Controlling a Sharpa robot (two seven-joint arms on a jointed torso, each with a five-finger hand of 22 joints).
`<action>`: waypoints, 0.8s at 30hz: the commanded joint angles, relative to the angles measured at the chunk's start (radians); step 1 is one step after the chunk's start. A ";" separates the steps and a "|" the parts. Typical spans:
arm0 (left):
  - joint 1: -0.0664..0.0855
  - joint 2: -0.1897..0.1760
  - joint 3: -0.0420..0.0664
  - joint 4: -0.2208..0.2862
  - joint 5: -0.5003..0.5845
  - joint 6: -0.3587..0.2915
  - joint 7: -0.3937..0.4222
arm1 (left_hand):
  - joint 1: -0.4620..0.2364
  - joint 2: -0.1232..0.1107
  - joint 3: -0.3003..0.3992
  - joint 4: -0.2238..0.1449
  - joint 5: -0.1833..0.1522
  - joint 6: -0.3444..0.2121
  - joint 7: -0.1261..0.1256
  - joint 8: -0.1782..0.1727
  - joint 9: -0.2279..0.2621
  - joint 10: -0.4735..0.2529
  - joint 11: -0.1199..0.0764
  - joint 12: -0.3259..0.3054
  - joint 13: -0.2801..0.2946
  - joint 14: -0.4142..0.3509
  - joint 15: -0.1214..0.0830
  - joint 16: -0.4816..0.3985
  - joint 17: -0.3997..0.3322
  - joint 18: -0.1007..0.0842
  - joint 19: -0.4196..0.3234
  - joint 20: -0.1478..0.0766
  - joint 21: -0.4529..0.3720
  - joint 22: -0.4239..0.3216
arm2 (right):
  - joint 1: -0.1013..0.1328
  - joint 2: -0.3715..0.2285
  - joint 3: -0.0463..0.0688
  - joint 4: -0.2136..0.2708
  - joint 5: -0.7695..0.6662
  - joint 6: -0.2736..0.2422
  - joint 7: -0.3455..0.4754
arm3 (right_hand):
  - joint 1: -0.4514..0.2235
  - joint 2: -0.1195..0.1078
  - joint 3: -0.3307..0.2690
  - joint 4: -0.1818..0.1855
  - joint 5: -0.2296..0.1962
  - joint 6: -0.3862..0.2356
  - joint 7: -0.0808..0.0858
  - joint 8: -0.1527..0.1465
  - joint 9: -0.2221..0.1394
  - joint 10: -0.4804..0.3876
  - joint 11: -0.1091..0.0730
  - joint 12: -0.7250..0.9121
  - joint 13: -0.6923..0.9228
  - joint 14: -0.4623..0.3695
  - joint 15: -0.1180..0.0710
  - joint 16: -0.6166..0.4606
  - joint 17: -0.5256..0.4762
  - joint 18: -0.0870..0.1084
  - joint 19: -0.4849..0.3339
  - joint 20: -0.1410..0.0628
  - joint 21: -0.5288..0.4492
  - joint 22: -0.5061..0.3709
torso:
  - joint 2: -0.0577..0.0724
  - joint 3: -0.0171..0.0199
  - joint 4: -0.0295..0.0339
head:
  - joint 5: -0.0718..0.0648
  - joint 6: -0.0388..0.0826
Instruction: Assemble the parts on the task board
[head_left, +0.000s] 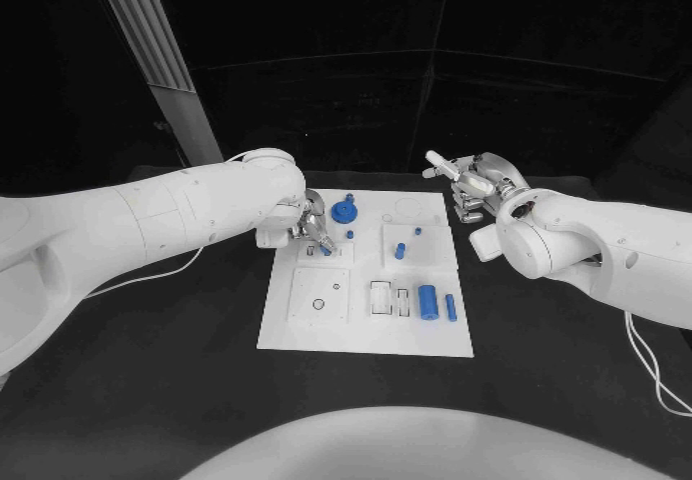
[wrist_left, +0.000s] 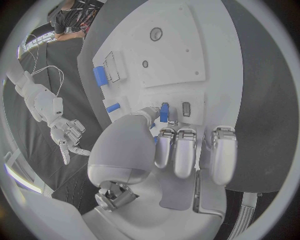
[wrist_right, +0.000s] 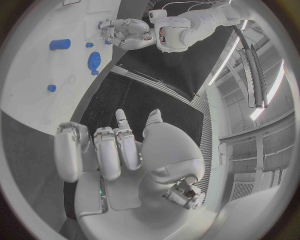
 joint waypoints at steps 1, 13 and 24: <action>-0.007 0.000 -0.005 -0.005 -0.021 0.011 -0.014 | -0.010 -0.002 0.046 -0.042 -0.009 -0.002 -0.011 -0.005 0.000 0.106 0.005 0.002 0.263 0.107 0.003 0.003 0.263 -0.014 0.107 0.003 0.004 0.263 | 0.002 0.000 0.000 0.001 -0.002 0.005 0.005 | 0.003 0.010 -0.005 0.002 -0.005 -0.007 0.009 0.004 0.001 0.102 0.005 0.003 0.263 0.104 0.005 0.002 0.264 0.010 0.019 0.006 0.004 0.218 | 0.000 -0.0001 0.0003 | 0.000 0.000; -0.008 0.002 -0.005 -0.006 -0.021 0.019 -0.013 | -0.032 -0.005 0.035 -0.025 -0.022 -0.001 -0.011 -0.009 -0.004 0.106 0.006 0.002 0.263 0.107 0.004 0.003 0.263 -0.013 0.105 0.004 0.002 0.262 | 0.002 0.000 0.000 0.002 -0.002 0.004 0.005 | 0.003 0.010 -0.005 0.002 -0.005 -0.007 0.009 0.004 0.001 0.102 0.005 0.003 0.263 0.104 0.005 0.002 0.264 0.010 0.019 0.006 0.004 0.218 | 0.000 0.0004 0.0001 | -0.002 0.000; -0.009 0.003 -0.005 -0.007 -0.021 0.025 -0.008 | -0.040 -0.009 0.027 -0.019 -0.026 -0.001 -0.010 -0.011 -0.006 0.106 0.006 0.002 0.263 0.107 0.005 0.003 0.263 -0.013 0.104 0.004 0.002 0.262 | 0.002 0.000 0.000 0.002 -0.002 0.004 0.004 | 0.003 0.010 -0.005 0.002 -0.005 -0.007 0.009 0.004 0.001 0.102 0.005 0.003 0.263 0.104 0.005 0.002 0.264 0.010 0.019 0.006 0.004 0.218 | 0.000 0.0001 0.0003 | -0.003 0.000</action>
